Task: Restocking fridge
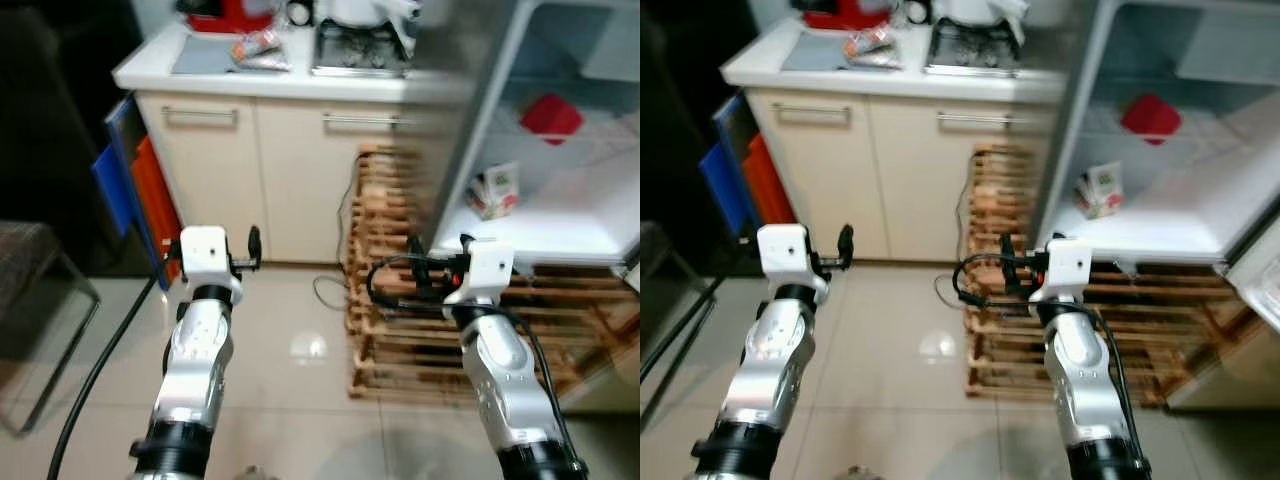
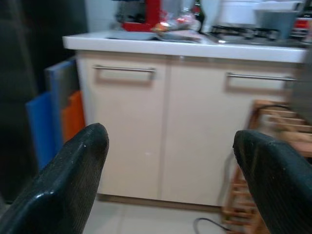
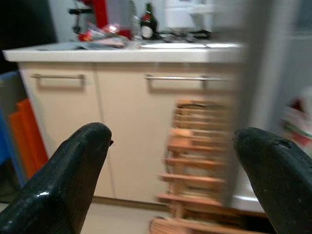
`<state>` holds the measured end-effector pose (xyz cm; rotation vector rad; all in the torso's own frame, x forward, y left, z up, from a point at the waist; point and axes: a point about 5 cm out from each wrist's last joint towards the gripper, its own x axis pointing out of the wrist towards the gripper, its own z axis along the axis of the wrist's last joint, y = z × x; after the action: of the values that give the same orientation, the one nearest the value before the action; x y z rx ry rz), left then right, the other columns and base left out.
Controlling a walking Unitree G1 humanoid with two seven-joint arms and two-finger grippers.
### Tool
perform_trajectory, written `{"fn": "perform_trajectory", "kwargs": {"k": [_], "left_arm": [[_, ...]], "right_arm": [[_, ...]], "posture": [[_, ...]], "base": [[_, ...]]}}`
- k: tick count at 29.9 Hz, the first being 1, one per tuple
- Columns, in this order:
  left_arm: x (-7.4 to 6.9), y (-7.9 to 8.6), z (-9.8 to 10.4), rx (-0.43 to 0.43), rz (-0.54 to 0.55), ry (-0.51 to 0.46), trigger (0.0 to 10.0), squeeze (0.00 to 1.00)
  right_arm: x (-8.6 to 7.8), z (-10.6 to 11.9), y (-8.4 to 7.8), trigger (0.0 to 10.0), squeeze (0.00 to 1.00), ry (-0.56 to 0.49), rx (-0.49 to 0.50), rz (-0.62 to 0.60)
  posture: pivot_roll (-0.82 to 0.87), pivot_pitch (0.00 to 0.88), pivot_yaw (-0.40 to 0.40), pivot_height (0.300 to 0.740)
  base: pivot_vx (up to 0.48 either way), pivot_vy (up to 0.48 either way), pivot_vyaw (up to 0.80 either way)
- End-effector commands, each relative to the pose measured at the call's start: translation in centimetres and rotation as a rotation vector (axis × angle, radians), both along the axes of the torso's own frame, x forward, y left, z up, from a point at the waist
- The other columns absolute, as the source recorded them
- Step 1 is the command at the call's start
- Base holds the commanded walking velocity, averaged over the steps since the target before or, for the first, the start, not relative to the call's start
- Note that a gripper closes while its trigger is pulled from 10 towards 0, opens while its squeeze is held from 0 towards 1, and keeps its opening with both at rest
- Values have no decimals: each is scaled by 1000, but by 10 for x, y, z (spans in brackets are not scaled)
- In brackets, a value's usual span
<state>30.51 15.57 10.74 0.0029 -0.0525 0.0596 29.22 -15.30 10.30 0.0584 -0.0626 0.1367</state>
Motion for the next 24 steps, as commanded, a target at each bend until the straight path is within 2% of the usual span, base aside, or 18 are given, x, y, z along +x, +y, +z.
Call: {"fn": "perform_trajectory", "kwargs": {"k": [1, 5, 9, 10, 12, 16, 20, 24], "left_arm": [[2, 11, 8, 6, 41, -37, 10000, 0], [3, 17, 10, 19, 56, -41, 10000, 0], [5, 14, 9, 85, 30, -23, 10000, 0], [2, 4, 7, 89, -31, -26, 10000, 0], [-3, -4, 5, 57, -77, -16, 10000, 0], [-10, -13, 6, 29, -121, -38, 10000, 0], [-18, -14, 20, 32, -113, -116, 10000, 0], [-20, -14, 29, 43, -121, -150, 10000, 0]], "right_arm": [[1, -2, 5, 10000, 0, 16, -4, 11], [1, -5, 1, 10000, 0, 27, 0, -12], [-1, -7, -1, 10000, 0, 30, -8, -21], [-1, -8, -1, 10000, 0, 34, -10, -25], [0, -9, -1, 10000, 0, 33, -5, -37], [0, -3, -8, 10000, 0, -20, 23, -128], [-1, 10, -23, 10000, 0, -103, 46, -254], [0, 9, -23, 10000, 0, -99, 35, -246]], "posture": [[-83, 0, 13, 740], [-83, 0, 15, 740], [-81, 0, 16, 740], [-74, 0, 19, 740], [-70, 0, 21, 740], [-64, 0, 21, 740], [-58, 0, 24, 740], [-48, 0, 22, 740]], "base": [[0, 480, 613], [0, 480, 305], [0, 418, 0], [0, 0, 0], [0, 0, 0], [231, 0, 0], [442, 0, 0], [435, 0, 0]]}}
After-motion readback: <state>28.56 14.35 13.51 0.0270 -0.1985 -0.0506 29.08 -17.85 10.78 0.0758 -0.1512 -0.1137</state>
